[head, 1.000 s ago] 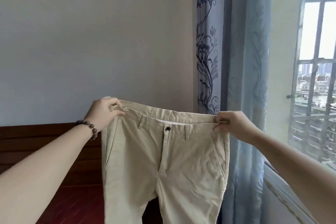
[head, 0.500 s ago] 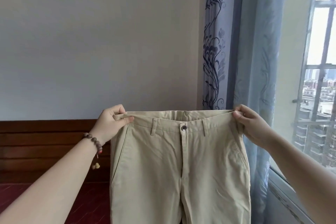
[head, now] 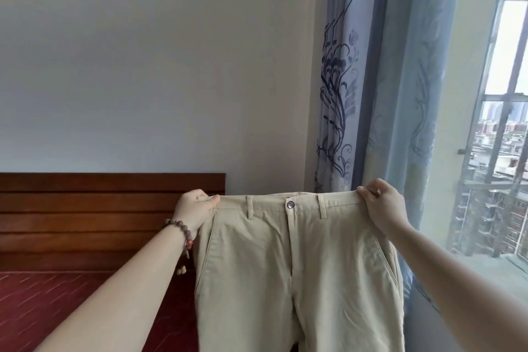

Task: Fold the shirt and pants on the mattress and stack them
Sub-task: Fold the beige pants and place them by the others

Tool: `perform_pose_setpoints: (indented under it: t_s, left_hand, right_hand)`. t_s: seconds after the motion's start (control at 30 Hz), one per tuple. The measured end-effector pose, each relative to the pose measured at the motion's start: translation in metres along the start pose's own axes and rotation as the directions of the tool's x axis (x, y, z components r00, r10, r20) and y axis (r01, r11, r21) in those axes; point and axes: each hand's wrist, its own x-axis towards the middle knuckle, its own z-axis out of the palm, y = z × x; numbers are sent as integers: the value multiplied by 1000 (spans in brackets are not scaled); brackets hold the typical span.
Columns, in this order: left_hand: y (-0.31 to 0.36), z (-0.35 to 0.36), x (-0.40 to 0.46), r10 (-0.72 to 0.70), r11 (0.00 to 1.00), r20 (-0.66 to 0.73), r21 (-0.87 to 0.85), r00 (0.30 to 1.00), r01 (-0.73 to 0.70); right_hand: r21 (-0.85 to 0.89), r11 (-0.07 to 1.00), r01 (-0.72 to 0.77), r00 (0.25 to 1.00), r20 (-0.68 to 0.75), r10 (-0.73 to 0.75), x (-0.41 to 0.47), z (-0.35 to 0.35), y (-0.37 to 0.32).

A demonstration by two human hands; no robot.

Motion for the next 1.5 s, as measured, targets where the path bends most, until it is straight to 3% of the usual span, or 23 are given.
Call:
perform_pose_setpoints:
  t_s: [0.1,0.2,0.33,0.43,0.53,0.63,0.73,0.83,0.87,0.93,1.0,1.07,1.13,1.2,1.33,1.4,1.5]
  left_hand:
    - [-5,25,-10,-114,993,-133,-55,985,107]
    - [5,46,-24,-118,991,-187,-92,975,102]
    - [28,80,-51,-17,992,-87,-123,996,6]
    - [48,105,-74,125,990,-37,-56,992,-127]
    - [63,113,-87,211,977,68,-58,975,-207]
    - [65,108,-95,189,982,253,-51,949,-182]
    - [57,105,-99,184,982,354,-26,917,-187]
    - [54,99,-96,231,972,393,-57,890,-228]
    - [53,96,-94,259,965,389,-61,884,-256]
    - [52,88,-89,299,950,382,-33,874,-310]
    - [51,82,-86,309,944,396,-20,865,-328]
    - [51,77,-83,320,941,403,-32,857,-336]
    - [51,73,-80,342,936,398,-61,851,-348]
    - [51,70,-77,371,926,408,-94,834,-366]
    - [50,65,-75,406,907,448,-92,797,-410]
    - [49,59,-73,454,873,471,-66,756,-483]
    - [50,44,-69,524,756,553,49,648,-653]
  right_hand:
    - [44,992,-120,990,-68,123,-12,14,0]
    - [138,977,-164,978,-104,179,-24,22,-9]
    - [249,959,-134,991,18,133,-47,35,-38]
    - [326,938,-120,984,165,69,-68,52,-63]
    - [265,960,-96,967,253,26,-78,59,-75]
    - [368,886,-280,891,443,98,-74,51,-81]
    - [397,788,-471,788,591,174,-68,38,-84]
    - [410,745,-525,692,716,94,-60,24,-83]
    - [424,759,-494,709,702,70,-55,18,-82]
    - [367,895,-254,851,524,27,-37,5,-75]
    - [71,995,70,925,369,-92,-19,-13,-67]
    - [-140,961,238,852,504,-138,-12,-27,-60]
    - [-319,883,343,715,698,-26,-14,-30,-54]
    - [-448,785,428,605,787,119,-20,-26,-53]
    - [-374,892,253,552,813,184,-24,-27,-56]
    - [-342,919,194,616,772,158,-24,-23,-56]
    - [-300,924,236,710,703,46,-23,-16,-55]
